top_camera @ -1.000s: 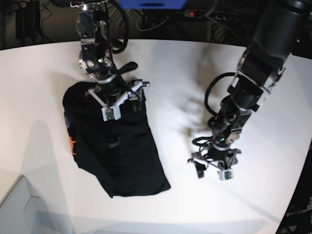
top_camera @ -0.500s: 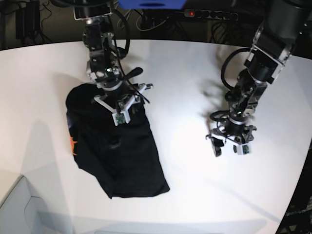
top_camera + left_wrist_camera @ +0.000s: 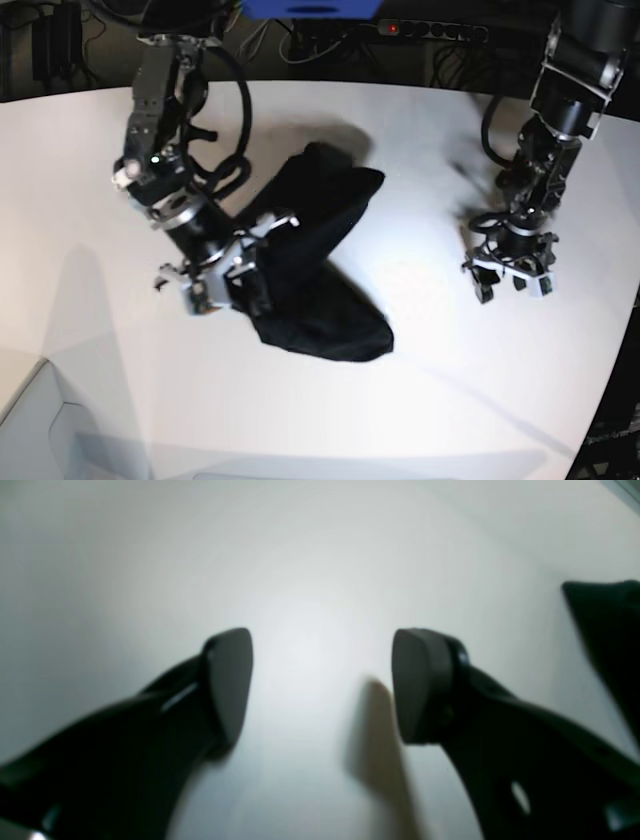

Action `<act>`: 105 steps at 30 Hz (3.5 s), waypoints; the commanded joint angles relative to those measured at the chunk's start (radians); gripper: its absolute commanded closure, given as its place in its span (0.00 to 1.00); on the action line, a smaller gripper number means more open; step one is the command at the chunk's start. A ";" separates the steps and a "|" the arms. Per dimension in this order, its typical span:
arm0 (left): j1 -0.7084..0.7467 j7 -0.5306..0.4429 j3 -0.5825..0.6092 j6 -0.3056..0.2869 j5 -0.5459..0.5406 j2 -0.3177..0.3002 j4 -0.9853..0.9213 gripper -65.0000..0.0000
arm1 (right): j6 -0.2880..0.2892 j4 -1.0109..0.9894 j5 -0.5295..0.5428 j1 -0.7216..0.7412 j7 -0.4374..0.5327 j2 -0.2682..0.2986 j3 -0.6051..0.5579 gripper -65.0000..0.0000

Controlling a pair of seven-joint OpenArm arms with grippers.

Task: Layout the t-shirt on the table in an organized manner, then fold the t-shirt properly
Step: 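Drag the held shirt edge with the right gripper away from the left gripper, then move the left gripper to the bunched shirt and grasp a hem corner, then pull the hem corner with the left gripper away from the right gripper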

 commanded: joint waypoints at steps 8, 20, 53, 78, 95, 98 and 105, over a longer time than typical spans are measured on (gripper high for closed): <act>0.014 -0.023 -0.088 -0.008 -0.004 -0.008 0.086 0.35 | 0.004 -0.234 0.049 0.011 0.026 -0.006 0.276 1.00; 0.007 0.043 -0.087 -0.012 -0.004 0.092 0.212 0.35 | 0.011 -0.092 0.051 -0.006 -0.140 -0.006 0.354 0.42; -0.210 0.197 0.028 -0.017 0.175 0.473 -0.184 1.00 | 0.013 -0.080 0.051 -0.003 -0.141 0.015 0.314 0.42; -0.131 0.315 0.028 -0.015 0.174 0.293 0.137 0.99 | 0.013 -0.057 0.049 0.083 -0.143 0.049 0.070 0.35; -0.046 0.307 -0.088 -0.009 0.166 0.261 0.194 0.49 | 0.013 -0.567 0.046 0.140 0.120 0.069 -0.003 0.36; -0.042 0.313 -0.169 -0.015 0.166 0.287 0.143 0.49 | 0.011 -0.594 0.046 0.144 0.127 0.073 0.000 0.36; -0.059 0.313 -0.191 -0.017 0.169 0.295 0.083 0.49 | 0.011 -0.599 0.046 0.147 0.127 0.073 0.001 0.36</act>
